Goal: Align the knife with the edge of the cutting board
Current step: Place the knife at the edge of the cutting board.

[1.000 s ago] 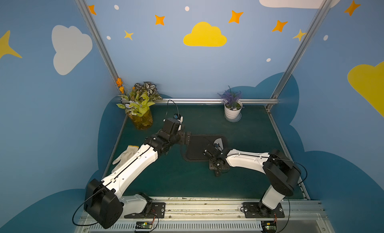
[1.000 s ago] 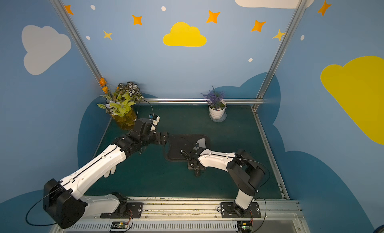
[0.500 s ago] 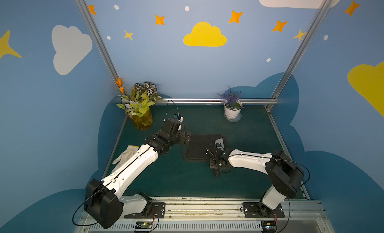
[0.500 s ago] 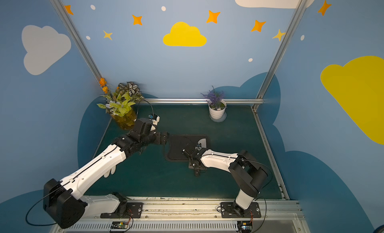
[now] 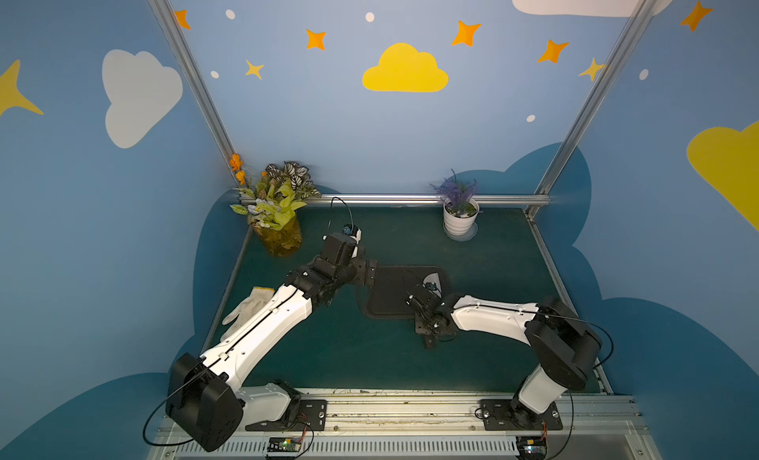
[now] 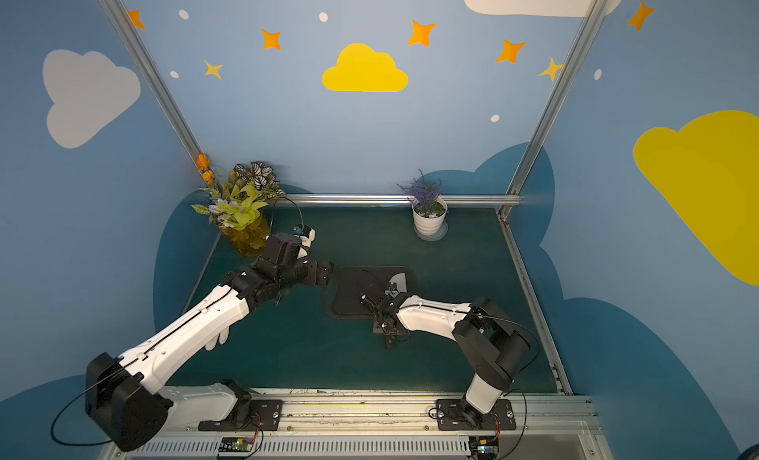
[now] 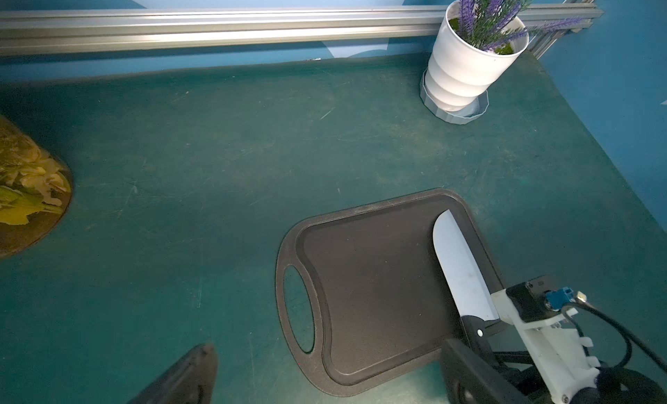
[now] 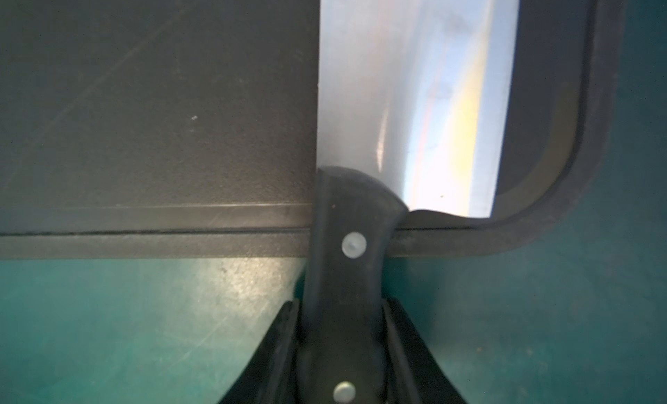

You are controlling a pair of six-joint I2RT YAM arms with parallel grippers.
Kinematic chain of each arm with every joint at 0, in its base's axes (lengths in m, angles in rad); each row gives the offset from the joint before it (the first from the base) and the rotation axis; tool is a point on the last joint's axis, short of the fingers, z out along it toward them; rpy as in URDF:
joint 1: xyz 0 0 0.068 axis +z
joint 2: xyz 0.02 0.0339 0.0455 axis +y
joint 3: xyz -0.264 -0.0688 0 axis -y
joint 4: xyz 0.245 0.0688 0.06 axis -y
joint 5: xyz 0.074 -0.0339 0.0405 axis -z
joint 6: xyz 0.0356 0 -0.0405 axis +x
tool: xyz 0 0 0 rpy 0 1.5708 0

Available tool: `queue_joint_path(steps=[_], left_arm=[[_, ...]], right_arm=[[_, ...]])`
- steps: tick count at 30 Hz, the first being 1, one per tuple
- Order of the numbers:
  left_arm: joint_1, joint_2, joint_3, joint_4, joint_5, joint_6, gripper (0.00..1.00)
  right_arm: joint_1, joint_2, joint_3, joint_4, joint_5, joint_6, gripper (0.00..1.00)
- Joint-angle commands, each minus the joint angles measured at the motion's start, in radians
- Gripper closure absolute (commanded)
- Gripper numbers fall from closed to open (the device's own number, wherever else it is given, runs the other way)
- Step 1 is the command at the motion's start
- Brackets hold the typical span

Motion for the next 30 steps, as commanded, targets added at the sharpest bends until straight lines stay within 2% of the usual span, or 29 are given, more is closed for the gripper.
queue_joint_path(steps=[1,6,15,22,30], left_arm=[[-0.002,0.002,0.012,-0.017,-0.009,0.014,0.00],[-0.001,0.001,0.012,-0.019,-0.012,0.016,0.00],[-0.002,0.001,0.012,-0.020,-0.012,0.015,0.00],[-0.001,-0.004,0.012,-0.020,-0.012,0.015,0.00],[-0.001,-0.006,0.012,-0.019,-0.011,0.016,0.00]], right_arm=[[-0.019,0.062,-0.020,-0.001,0.012,-0.023,0.85],[-0.021,0.062,-0.030,0.011,-0.004,0.000,0.68],[-0.046,0.018,-0.085,0.074,-0.064,0.035,0.52],[-0.060,0.005,-0.106,0.068,-0.071,0.057,0.51],[-0.059,0.019,-0.097,0.030,-0.047,0.055,0.59]])
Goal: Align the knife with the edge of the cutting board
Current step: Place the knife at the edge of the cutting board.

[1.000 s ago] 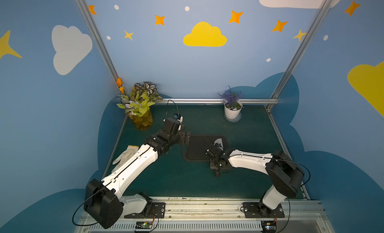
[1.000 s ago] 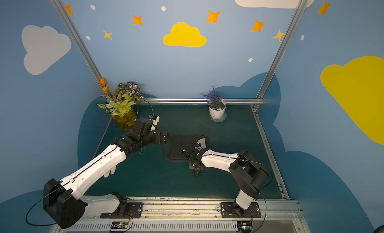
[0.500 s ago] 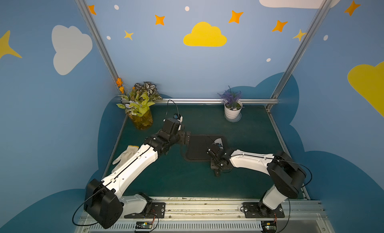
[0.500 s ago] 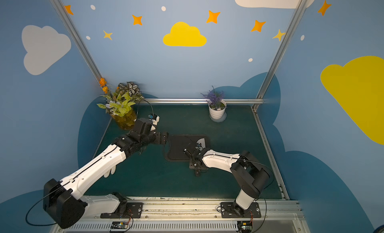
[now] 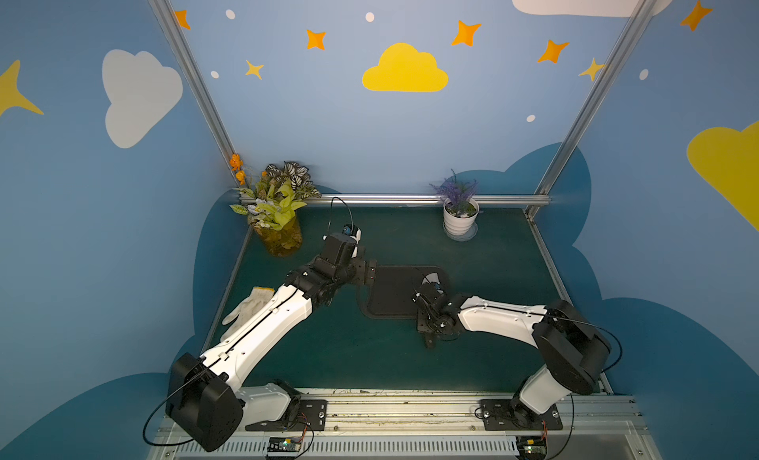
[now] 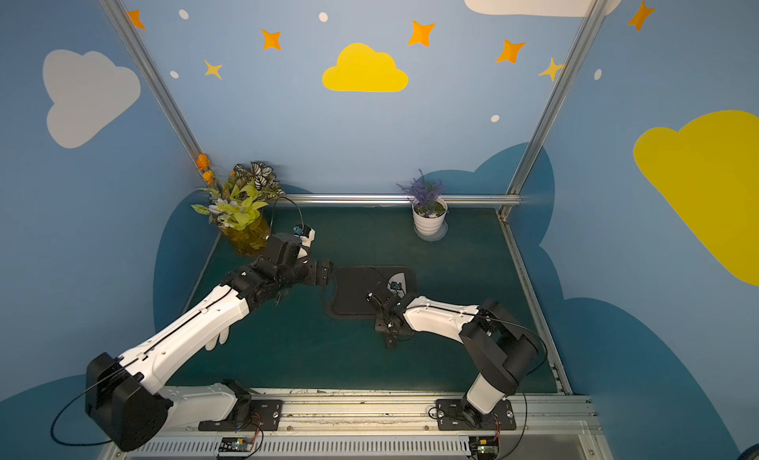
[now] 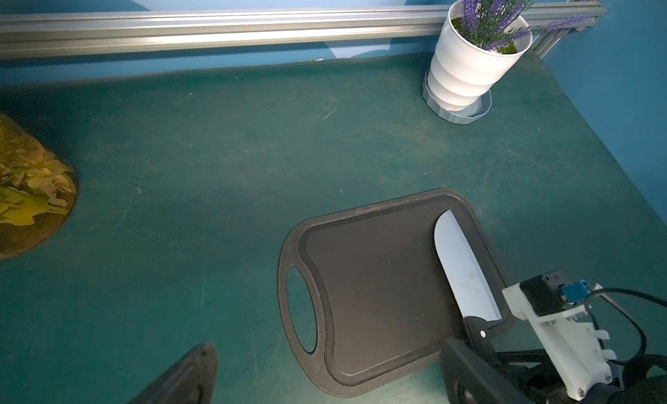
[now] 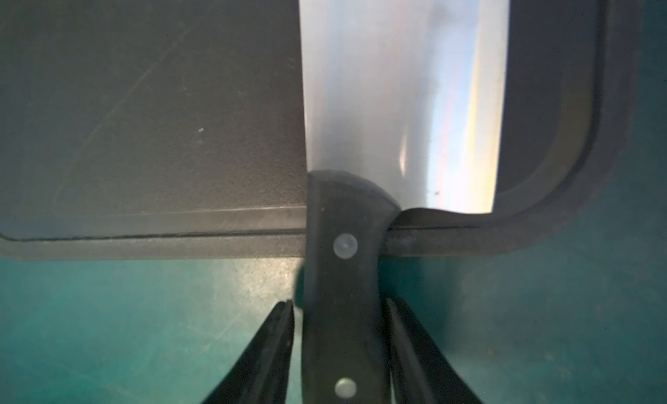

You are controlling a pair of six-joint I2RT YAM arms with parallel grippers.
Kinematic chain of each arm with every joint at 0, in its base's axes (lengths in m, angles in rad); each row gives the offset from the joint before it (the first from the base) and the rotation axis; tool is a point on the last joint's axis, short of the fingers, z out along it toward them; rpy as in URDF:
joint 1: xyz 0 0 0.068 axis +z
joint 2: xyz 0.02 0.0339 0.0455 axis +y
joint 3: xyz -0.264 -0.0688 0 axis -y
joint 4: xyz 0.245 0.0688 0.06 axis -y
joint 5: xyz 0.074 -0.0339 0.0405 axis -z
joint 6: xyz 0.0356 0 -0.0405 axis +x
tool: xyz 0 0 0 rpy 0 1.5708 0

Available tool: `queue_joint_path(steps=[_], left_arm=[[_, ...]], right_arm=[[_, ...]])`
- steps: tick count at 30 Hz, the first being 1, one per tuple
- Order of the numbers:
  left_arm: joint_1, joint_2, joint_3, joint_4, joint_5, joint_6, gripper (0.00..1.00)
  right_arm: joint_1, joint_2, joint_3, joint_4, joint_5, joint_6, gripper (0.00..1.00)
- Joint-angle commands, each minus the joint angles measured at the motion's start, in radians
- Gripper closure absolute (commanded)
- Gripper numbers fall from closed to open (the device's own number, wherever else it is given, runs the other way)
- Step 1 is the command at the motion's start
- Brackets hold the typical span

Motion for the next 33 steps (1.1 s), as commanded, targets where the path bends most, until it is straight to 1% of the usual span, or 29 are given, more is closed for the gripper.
queue_joint_path(steps=[1,5,11,18,24,33], left_arm=[[-0.002,-0.005,0.012,-0.019,-0.006,0.012,0.00],[-0.001,-0.005,0.012,-0.018,-0.007,0.012,0.00],[-0.001,-0.005,0.012,-0.020,-0.012,0.013,0.00],[-0.001,-0.008,0.012,-0.020,-0.018,0.016,0.00],[-0.001,-0.005,0.012,-0.021,-0.021,0.017,0.00],[-0.001,-0.002,0.012,-0.022,-0.026,0.020,0.00]], right_arm=[[-0.020,0.069,-0.043,-0.038,0.021,0.006,0.60],[-0.013,0.083,-0.024,-0.055,0.031,0.000,0.66],[0.002,0.069,-0.011,-0.071,0.058,-0.007,0.85],[0.048,0.026,0.053,-0.176,0.161,-0.040,1.00],[0.058,0.020,0.073,-0.216,0.190,-0.055,1.00],[0.048,0.016,0.091,-0.213,0.168,-0.091,1.00]])
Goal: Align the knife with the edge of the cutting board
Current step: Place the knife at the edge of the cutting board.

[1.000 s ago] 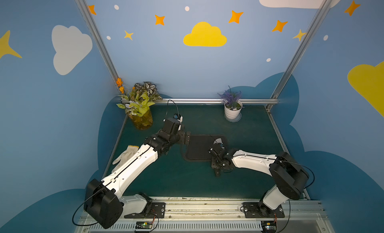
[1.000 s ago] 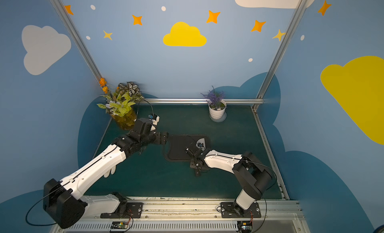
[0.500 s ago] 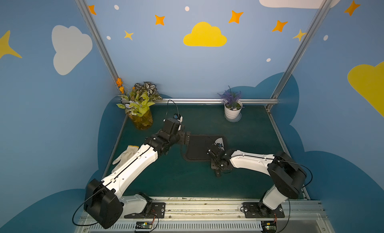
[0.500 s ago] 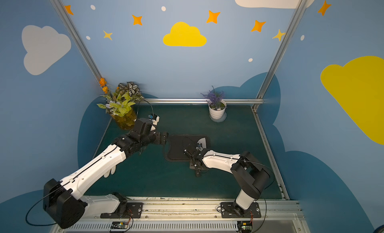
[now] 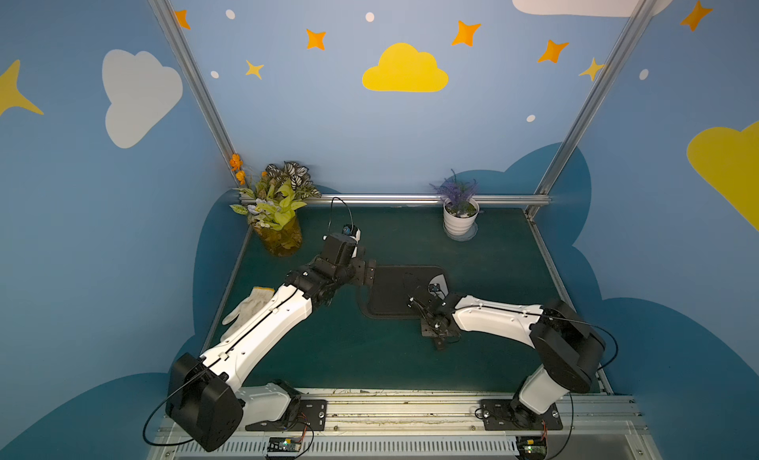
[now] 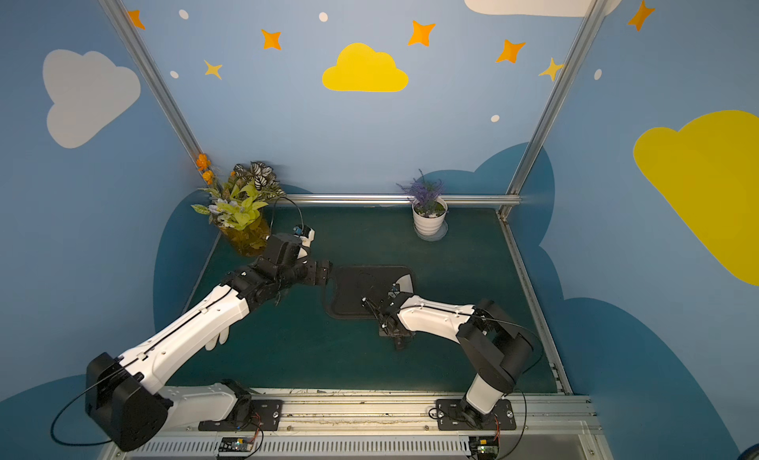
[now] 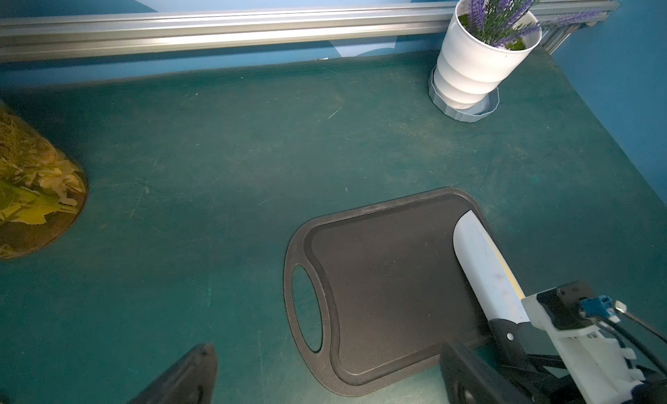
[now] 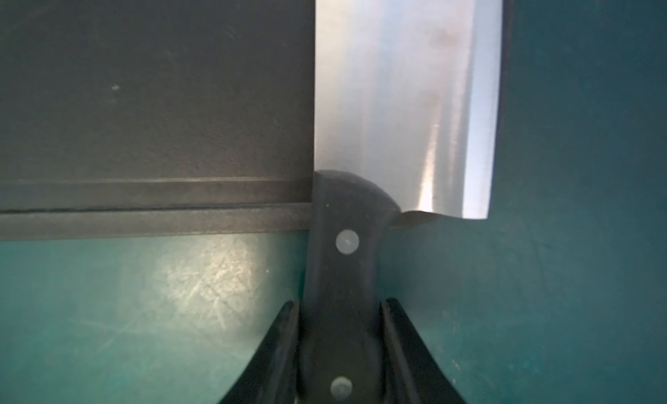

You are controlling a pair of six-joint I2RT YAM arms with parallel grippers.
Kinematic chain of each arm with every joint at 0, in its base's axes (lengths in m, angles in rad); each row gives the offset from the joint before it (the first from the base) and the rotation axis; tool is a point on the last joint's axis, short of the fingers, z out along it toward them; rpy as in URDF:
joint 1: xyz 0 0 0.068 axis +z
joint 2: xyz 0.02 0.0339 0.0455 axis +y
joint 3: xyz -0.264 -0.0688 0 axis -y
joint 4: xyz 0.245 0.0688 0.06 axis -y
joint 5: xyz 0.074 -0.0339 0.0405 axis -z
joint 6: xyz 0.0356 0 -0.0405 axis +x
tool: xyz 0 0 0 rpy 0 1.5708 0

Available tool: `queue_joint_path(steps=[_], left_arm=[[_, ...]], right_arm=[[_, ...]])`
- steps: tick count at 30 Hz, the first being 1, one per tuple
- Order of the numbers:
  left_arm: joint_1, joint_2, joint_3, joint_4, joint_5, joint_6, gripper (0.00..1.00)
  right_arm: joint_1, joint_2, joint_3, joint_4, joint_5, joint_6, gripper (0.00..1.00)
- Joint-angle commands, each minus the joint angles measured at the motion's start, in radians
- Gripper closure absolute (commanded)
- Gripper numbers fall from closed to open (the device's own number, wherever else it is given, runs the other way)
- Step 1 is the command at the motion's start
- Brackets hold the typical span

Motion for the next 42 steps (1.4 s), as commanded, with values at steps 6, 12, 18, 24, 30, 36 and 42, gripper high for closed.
queue_joint_path(steps=[6,12,18,24,30,36,42], left_arm=[[-0.001,-0.001,0.012,-0.016,-0.012,0.012,0.00],[0.000,-0.004,0.012,-0.018,-0.012,0.010,0.00],[-0.001,-0.001,0.013,-0.018,-0.011,0.009,0.00],[-0.002,-0.004,0.012,-0.017,-0.011,0.009,0.00],[-0.002,-0.002,0.013,-0.017,-0.009,0.009,0.00],[-0.003,-0.002,0.013,-0.016,-0.009,0.009,0.00],[-0.001,-0.002,0.013,-0.017,-0.009,0.009,0.00]], right_arm=[[-0.022,0.003,0.038,-0.020,0.000,-0.030,1.00],[-0.037,0.025,0.063,-0.020,-0.001,-0.027,1.00],[-0.047,0.038,0.073,-0.023,0.008,-0.001,1.00],[-0.053,0.045,0.077,-0.020,0.004,0.015,1.00],[-0.057,0.047,0.068,-0.005,-0.007,0.020,1.00],[-0.061,0.040,0.059,0.008,-0.026,0.016,1.00],[-0.067,0.045,0.052,0.015,-0.049,0.014,0.96]])
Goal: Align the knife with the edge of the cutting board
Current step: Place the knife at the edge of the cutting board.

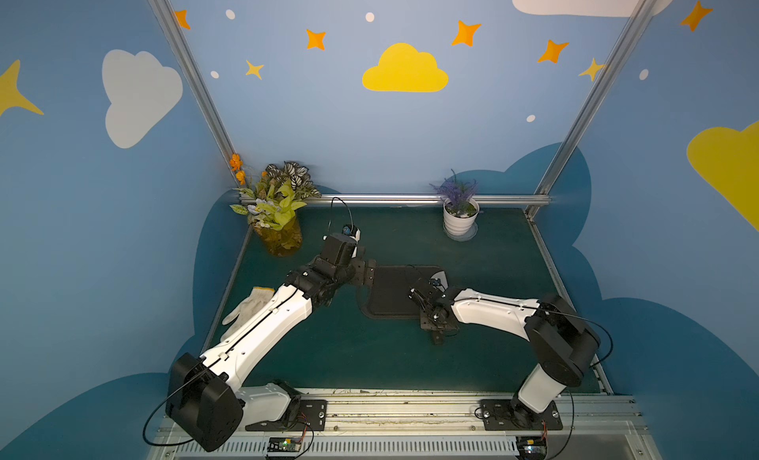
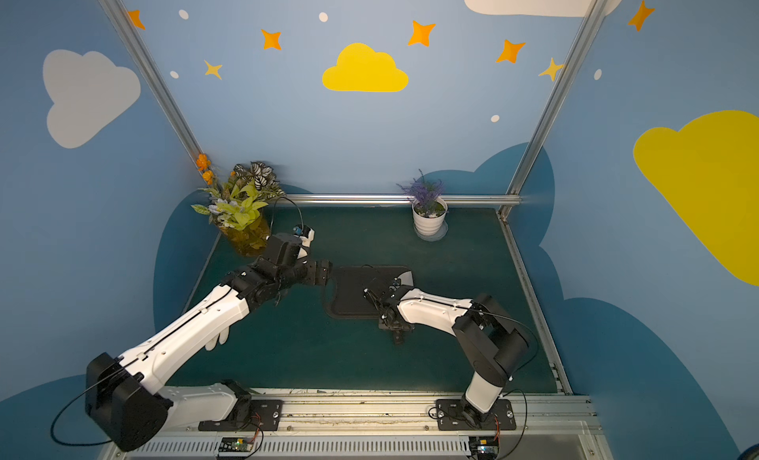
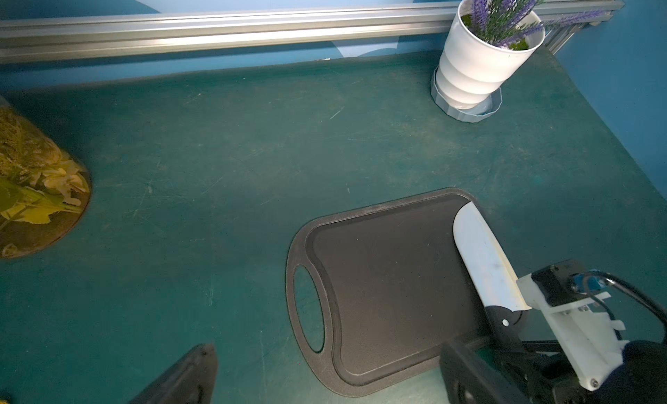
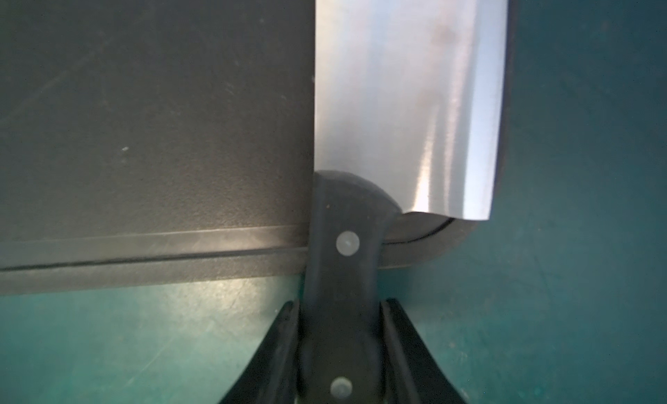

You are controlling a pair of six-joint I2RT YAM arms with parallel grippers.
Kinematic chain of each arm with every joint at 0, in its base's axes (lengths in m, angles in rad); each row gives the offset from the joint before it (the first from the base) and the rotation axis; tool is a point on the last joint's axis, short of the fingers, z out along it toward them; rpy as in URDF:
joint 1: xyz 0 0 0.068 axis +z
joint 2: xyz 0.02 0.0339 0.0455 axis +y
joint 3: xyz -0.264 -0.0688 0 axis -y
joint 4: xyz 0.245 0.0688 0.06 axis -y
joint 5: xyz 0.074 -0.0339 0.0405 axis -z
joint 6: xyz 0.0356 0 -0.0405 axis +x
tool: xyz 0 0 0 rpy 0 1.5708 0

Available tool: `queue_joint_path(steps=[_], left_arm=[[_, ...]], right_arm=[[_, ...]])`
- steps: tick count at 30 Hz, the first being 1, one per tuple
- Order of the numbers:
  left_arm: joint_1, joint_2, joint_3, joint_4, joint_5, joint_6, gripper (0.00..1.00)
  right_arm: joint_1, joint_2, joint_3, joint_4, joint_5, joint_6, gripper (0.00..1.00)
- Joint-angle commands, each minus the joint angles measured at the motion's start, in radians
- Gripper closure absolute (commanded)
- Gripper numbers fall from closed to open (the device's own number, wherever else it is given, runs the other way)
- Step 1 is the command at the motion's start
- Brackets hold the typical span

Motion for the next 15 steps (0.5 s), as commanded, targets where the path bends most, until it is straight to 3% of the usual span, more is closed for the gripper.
queue_joint_path(steps=[1,11,15], left_arm=[[-0.001,-0.002,0.013,-0.015,-0.004,0.008,0.00],[-0.002,0.000,0.012,-0.017,-0.006,0.008,0.00],[-0.001,0.002,0.012,-0.019,-0.010,0.011,0.00]], right_arm=[[-0.007,0.006,0.003,0.010,-0.008,0.009,0.93],[-0.018,-0.016,-0.040,0.043,-0.034,0.011,0.57],[-0.018,-0.038,-0.058,0.046,-0.036,0.011,0.50]])
